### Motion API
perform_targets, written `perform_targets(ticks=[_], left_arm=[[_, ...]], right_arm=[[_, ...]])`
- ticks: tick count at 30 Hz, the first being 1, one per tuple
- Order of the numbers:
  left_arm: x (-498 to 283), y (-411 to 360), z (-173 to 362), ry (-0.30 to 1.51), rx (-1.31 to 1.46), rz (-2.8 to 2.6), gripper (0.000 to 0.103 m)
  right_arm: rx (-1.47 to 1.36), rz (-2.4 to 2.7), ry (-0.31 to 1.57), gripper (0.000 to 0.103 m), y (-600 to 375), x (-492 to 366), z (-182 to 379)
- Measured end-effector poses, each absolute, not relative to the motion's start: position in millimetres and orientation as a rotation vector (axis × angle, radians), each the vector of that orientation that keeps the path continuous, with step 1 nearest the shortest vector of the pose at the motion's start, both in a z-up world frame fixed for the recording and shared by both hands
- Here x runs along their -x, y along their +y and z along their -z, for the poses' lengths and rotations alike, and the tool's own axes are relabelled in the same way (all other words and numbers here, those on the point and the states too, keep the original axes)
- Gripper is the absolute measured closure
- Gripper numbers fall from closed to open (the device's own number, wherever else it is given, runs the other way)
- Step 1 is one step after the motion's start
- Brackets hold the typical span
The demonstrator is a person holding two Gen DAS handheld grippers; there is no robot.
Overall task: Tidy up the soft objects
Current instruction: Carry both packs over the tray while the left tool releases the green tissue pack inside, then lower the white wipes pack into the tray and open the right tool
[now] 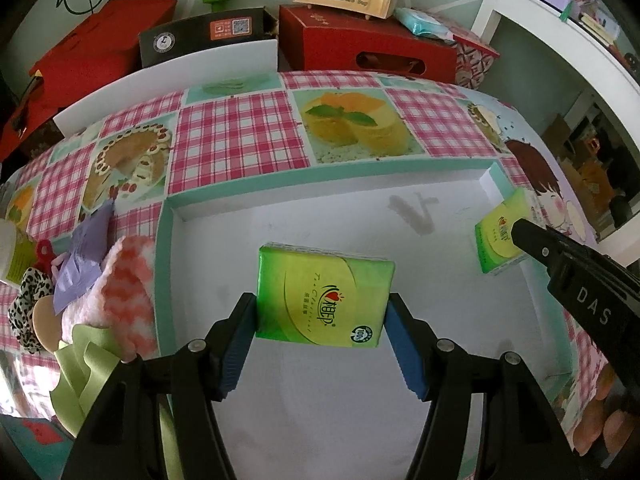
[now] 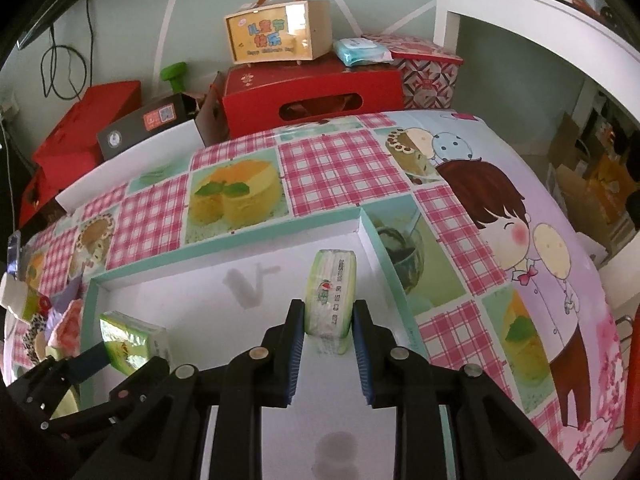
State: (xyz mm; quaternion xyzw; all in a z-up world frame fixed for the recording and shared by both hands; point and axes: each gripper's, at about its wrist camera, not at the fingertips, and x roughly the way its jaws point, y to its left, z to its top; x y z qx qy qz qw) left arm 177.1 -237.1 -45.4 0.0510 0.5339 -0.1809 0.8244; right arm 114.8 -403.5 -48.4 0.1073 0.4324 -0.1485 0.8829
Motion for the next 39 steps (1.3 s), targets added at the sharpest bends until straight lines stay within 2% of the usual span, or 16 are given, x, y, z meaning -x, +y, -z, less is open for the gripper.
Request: perform_targets(ticks=[3, 4, 5, 12, 14, 15, 16, 24, 26, 28, 29, 31, 33, 39], left_arm=[[-176.1, -236.8, 44.0, 1.126, -0.113, 0.376, 0.025], [-175.8, -236.5, 42.8, 1.118, -0.116, 0.372, 0.016], [-175.5, -236.2, 41.9, 1.113, -0.117, 0.371, 0.014], [-177.0, -227.4, 37.5, 1.115, -0.118, 0.331, 0.014], [-176.9, -223.5, 34.8, 1.108, -0.114, 0.321, 0.014], [-176.9, -222.1, 33.6, 1.106, -0.113, 0.318, 0.014], [-176.9, -220.6, 31.8, 1.101, -0.110, 0.316, 0.014], [-174.2, -212.3, 15.3, 1.063, -0.087, 0.312, 0.014], [-172.9, -208.2, 7.8, 1.041, -0.072, 0.307, 0.012], [-171.7, -203.8, 1.0, 1.017, -0.056, 0.301, 0.007], [-171.0, -201.5, -2.2, 1.004, -0.047, 0.298, 0.006], [-169.6, -195.7, -9.0, 0.985, -0.030, 0.289, 0.005], [-169.2, -192.7, -13.2, 0.977, -0.029, 0.282, 0.005], [-169.3, -182.0, -19.4, 0.962, -0.018, 0.263, 0.005]], right_arm=[[-0.214, 0.311, 0.905, 0.076, -401.4, -115.2, 49.1], [-0.215, 0.308, 0.907, 0.076, -400.5, -115.3, 48.9], [-0.217, 0.303, 0.909, 0.076, -399.9, -115.4, 48.9], [-0.252, 0.224, 0.921, 0.068, -390.9, -116.1, 47.9], [-0.299, 0.182, 0.909, 0.060, -390.8, -114.2, 44.9], [-0.311, 0.172, 0.900, 0.051, -390.0, -112.9, 42.4], [-0.310, 0.174, 0.893, 0.047, -389.0, -111.9, 40.5], [-0.291, 0.197, 0.855, 0.047, -388.2, -103.2, 25.7], [-0.282, 0.207, 0.838, 0.042, -388.6, -99.7, 18.5], [-0.269, 0.220, 0.813, 0.028, -388.3, -95.4, 9.9], [-0.263, 0.224, 0.803, 0.025, -388.1, -93.3, 6.1], [-0.243, 0.235, 0.786, 0.012, -386.5, -89.9, -1.1], [-0.221, 0.244, 0.781, 0.005, -384.6, -88.3, -5.4], [-0.214, 0.249, 0.804, 0.000, -385.0, -87.5, -5.8]])
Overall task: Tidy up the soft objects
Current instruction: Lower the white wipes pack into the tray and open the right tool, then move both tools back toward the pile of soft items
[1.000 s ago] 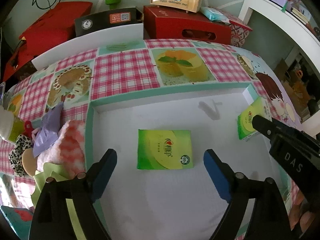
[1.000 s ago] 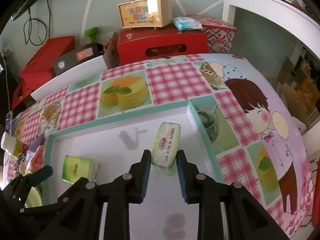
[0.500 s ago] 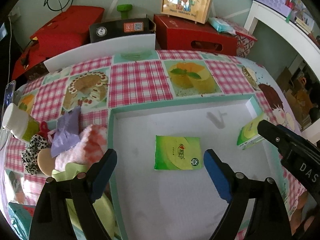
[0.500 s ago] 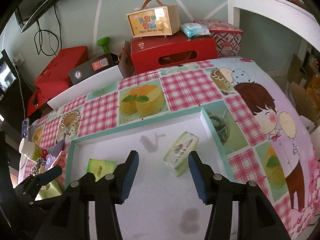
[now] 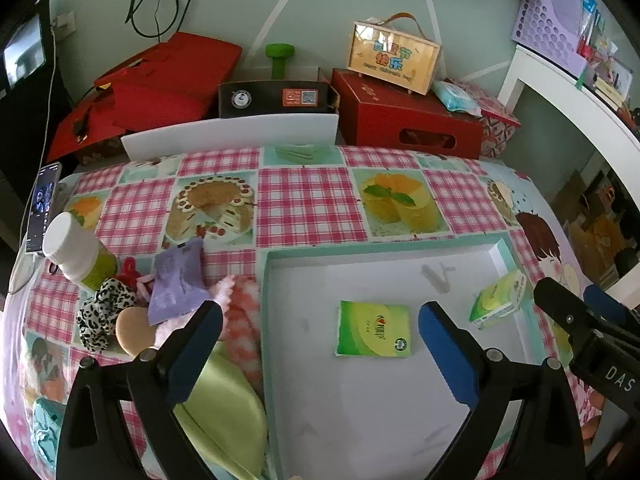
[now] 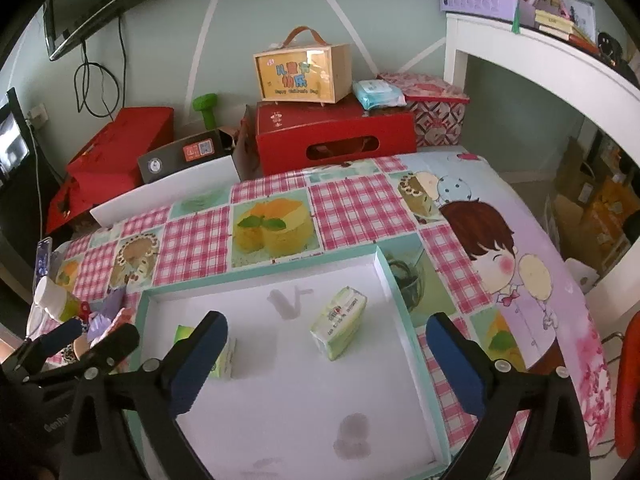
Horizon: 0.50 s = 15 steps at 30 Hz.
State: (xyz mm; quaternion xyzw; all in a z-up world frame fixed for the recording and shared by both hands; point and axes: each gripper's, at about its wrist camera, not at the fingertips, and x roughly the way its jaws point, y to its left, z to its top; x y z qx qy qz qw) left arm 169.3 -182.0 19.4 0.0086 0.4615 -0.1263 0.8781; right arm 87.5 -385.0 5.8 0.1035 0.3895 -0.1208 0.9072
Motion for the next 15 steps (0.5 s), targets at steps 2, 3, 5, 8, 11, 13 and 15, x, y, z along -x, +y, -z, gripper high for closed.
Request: perform_targets(ticks=[2, 3, 5, 8, 11, 13, 15], left_arm=[[-168.4, -177.7, -18.9, 0.966, -0.015, 0.261, 0.004], [-168.3, -175.7, -19.0, 0.968, -0.013, 0.261, 0.004], [-167.2, -170.3, -19.1, 0.968, -0.001, 0.257, 0.004], [-166.4, -158.0, -20.4, 0.967, 0.041, 0.246, 0.002], [-164.8, -142.5, -24.0, 0.951, 0.086, 0.240, 0.001], [-163.9, -129.3, -28.0, 0.938, 0.098, 0.216, 0.001], [-163.6, -115.1, -32.9, 0.916, 0.095, 0.175, 0.001]], right_arm=[[-0.215, 0.250, 0.810, 0.000, -385.4, -87.6, -4.2], [-0.212, 0.255, 0.813, 0.000, -385.4, -87.6, -4.0], [-0.205, 0.255, 0.815, 0.000, -384.3, -87.4, -4.0], [-0.196, 0.232, 0.799, 0.000, -379.9, -86.5, -6.8], [-0.178, 0.208, 0.782, 0.000, -371.1, -86.7, -10.6], [-0.169, 0.196, 0.779, 0.000, -365.3, -88.0, -10.9], [-0.182, 0.173, 0.779, 0.000, -360.8, -90.0, -9.5]])
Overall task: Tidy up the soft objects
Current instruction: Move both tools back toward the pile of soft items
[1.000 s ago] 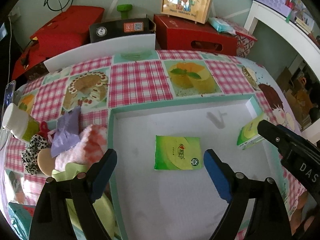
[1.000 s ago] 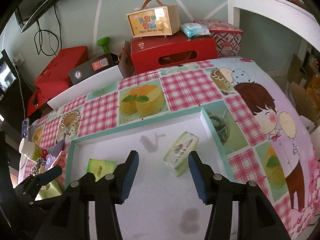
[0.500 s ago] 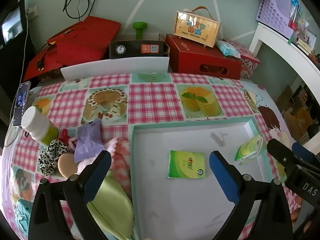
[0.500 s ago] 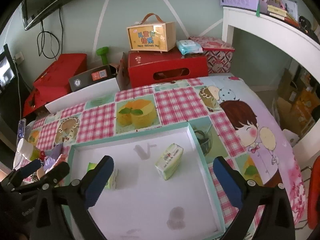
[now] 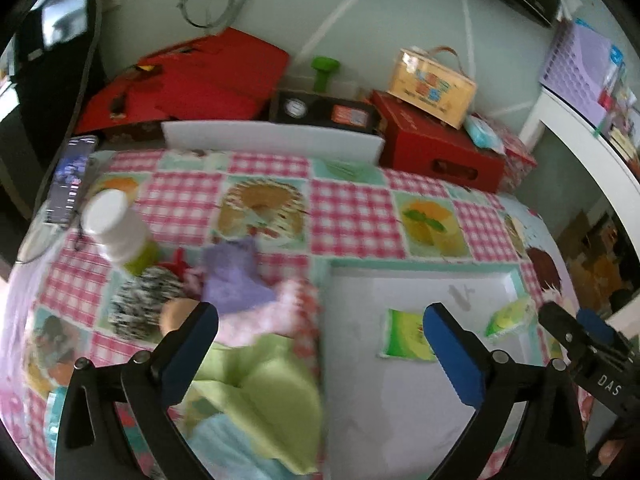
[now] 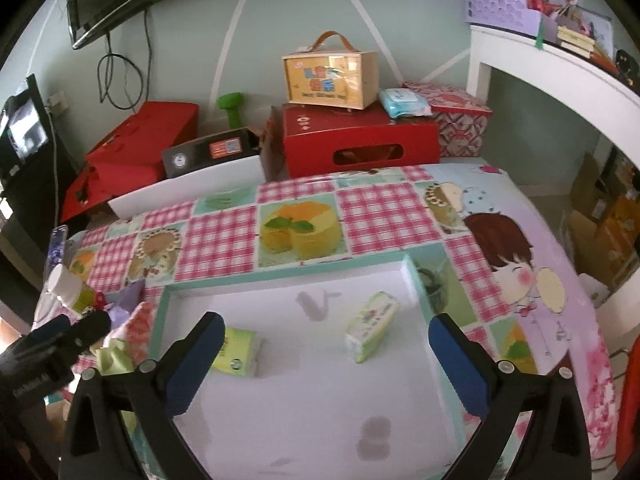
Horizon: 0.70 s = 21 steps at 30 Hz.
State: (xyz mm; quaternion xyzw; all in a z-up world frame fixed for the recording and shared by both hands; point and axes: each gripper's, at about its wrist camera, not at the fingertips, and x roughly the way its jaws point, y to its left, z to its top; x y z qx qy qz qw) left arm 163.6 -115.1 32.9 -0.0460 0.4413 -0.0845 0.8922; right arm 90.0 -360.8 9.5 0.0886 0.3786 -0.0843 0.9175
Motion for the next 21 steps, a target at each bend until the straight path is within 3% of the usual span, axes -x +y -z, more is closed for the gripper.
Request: perform_targets(ticks=[11, 21], left_arm=[[-166.1, -25.0, -33.1, 0.899, 0.229, -0.015, 0.001], [-168.7, -17.0, -10.8, 1.024, 0.226, 0.012, 0.001]], right_arm=[[-0.133, 0.099, 0.817, 0.000, -328.9, -101.5, -1.1], [-0.048, -0.120, 0.884, 0.000, -250.2, -113.9, 21.0]])
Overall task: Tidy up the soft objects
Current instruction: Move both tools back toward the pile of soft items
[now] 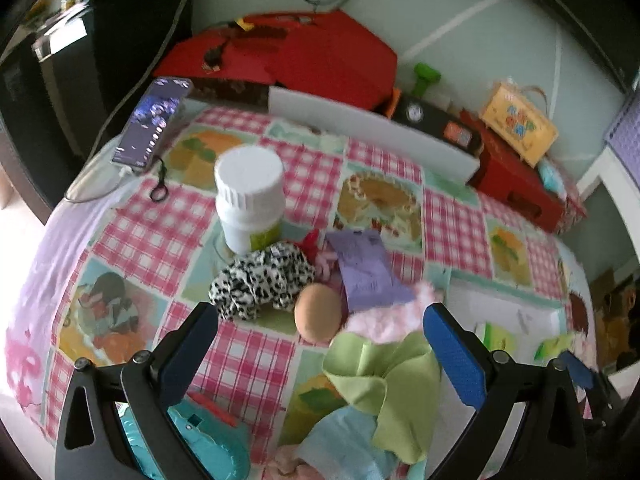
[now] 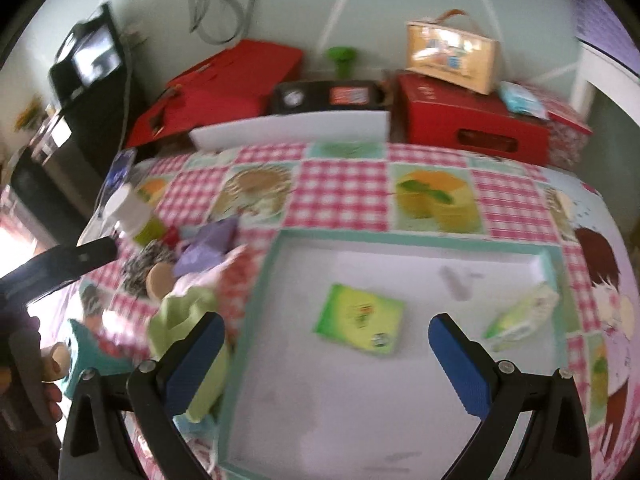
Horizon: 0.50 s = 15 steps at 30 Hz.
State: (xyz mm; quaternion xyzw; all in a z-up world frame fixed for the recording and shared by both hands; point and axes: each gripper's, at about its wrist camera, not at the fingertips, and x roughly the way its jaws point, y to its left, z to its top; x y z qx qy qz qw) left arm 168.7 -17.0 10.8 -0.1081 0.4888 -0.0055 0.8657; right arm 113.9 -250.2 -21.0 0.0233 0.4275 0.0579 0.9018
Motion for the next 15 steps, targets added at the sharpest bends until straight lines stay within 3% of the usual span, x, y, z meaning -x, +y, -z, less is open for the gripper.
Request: perform_targets(ticks=[15], left_arm=[[-175.4, -15.0, 14.1, 1.154, 0.151, -0.035, 0.001]], right_arm=[[0.067, -0.255, 0.970, 0.000, -181.0, -113.0, 50.1]])
